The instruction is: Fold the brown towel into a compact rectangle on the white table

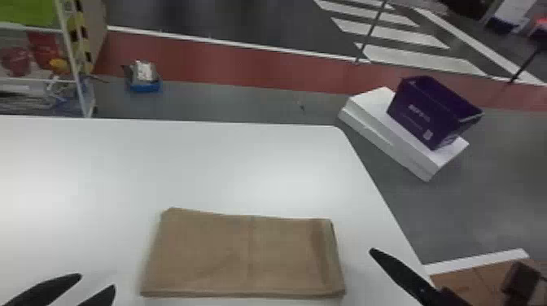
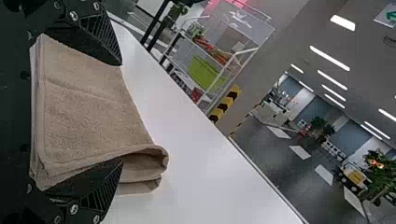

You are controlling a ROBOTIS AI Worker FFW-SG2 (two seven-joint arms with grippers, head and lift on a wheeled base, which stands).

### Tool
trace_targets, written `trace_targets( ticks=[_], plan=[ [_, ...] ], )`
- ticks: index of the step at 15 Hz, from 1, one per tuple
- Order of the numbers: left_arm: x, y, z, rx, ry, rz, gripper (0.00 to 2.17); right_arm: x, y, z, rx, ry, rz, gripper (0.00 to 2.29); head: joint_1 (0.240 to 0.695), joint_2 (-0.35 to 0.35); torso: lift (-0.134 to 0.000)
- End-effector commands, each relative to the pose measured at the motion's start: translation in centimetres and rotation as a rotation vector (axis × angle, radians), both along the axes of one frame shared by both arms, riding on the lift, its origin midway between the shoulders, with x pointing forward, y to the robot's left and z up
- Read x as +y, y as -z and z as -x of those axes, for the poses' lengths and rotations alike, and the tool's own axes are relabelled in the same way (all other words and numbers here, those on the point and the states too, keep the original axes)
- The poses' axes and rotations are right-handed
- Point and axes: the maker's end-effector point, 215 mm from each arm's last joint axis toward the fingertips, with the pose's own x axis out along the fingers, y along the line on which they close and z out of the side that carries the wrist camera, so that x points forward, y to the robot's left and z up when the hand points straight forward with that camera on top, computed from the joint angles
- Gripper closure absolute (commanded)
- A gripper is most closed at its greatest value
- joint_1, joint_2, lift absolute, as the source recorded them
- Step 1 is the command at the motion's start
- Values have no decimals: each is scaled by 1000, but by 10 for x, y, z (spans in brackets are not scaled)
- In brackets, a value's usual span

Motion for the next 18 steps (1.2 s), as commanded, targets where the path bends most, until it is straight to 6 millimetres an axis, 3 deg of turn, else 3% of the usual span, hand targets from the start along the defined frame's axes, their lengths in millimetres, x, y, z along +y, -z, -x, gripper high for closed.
trace_targets(
  ticks=[1, 5, 6, 7, 9, 10, 14, 16, 18],
  plan=[
    [-5, -3, -1, -10, 6, 6, 137, -21, -3, -4, -9, 47, 5, 161, 695, -350, -124],
    [-24, -11, -8, -75, 20, -13, 137, -38, -3, -20, -54, 79, 69, 218, 695, -350, -124],
    [-32, -14, -11, -110, 23, -25, 228, -39, -1, -23, -69, 84, 85, 259, 695, -350, -124],
    [-40, -18, -14, -146, 26, -42, 512, -40, 2, -25, -81, 86, 88, 259, 695, -350, -124],
    [-64, -16, -14, -139, 28, -51, 1878, -47, 6, -29, -121, 102, 122, 255, 695, -350, -124],
    [-78, -11, -11, -130, 42, -70, 2064, -51, 4, -29, -145, 109, 130, 255, 695, -350, -124],
    [-140, 1, -11, -156, 76, -131, 2138, -61, 5, -29, -179, 129, 145, 255, 695, -350, -124],
    [-150, 3, -14, -169, 76, -133, 2138, -61, 5, -29, -184, 129, 145, 255, 695, -350, -124],
    [-146, 7, -19, -175, 61, -163, 2138, -62, 3, -28, -188, 129, 144, 255, 695, -350, -124]
  ],
)
